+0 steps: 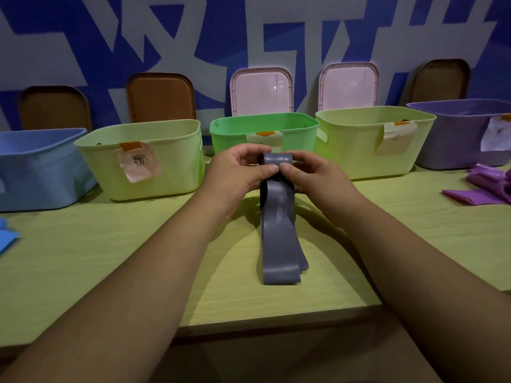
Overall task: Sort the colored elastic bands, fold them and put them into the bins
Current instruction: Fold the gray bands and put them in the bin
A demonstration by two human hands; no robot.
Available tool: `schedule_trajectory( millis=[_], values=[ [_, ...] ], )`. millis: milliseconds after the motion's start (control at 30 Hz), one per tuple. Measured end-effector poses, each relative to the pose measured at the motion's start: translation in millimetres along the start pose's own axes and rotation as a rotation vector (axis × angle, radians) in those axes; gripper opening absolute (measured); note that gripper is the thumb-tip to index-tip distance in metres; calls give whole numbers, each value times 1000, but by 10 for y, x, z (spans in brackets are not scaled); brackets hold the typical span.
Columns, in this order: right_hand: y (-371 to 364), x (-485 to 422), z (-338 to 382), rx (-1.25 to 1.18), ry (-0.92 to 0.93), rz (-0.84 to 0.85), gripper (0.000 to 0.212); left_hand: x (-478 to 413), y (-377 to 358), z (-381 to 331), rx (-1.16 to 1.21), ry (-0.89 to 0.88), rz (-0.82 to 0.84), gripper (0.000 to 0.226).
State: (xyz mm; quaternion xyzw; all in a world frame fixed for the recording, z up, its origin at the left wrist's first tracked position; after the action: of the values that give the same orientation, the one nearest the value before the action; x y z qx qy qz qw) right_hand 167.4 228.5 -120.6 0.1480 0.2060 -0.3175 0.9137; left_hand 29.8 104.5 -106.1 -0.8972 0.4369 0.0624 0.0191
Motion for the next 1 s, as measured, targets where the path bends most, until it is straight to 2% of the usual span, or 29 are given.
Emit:
schedule_trajectory(
  millis=[133,300,500,700,800,1000],
  values=[
    [25,-27,13,25,13,-85,39,-34,10,-86,-234,-179,-102,48],
    [38,-19,41,-149,-56,-120,13,-4,-85,-109,-422,-278,-160,57],
    [16,9,130,36,-48,-139,28,53,-151,-111,-567,-342,-148,51],
    [56,-13,82,-57,-94,-181,12,-8,-170,-39,-542,-292,-135,59],
    [78,-34,35,-118,-143,-225,26,-10,-170,-18,-536,-261,-112,60],
    [101,-48,-44,-185,-171,-207,34,38,-180,-3,-512,-243,-103,62]
  ],
)
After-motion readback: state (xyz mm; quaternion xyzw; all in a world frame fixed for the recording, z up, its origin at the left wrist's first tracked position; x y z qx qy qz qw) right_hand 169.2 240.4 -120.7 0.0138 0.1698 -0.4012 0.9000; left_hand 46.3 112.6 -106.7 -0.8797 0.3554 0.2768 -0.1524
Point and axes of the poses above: each hand's wrist, its own x-axis away from the middle knuckle, its own y-axis out of the back of the hand, z = x × y, the point moved 4 cm from there along -x, towards the middle knuckle, and after that the axes turned 10 degrees about y, right-handed, at the moved point
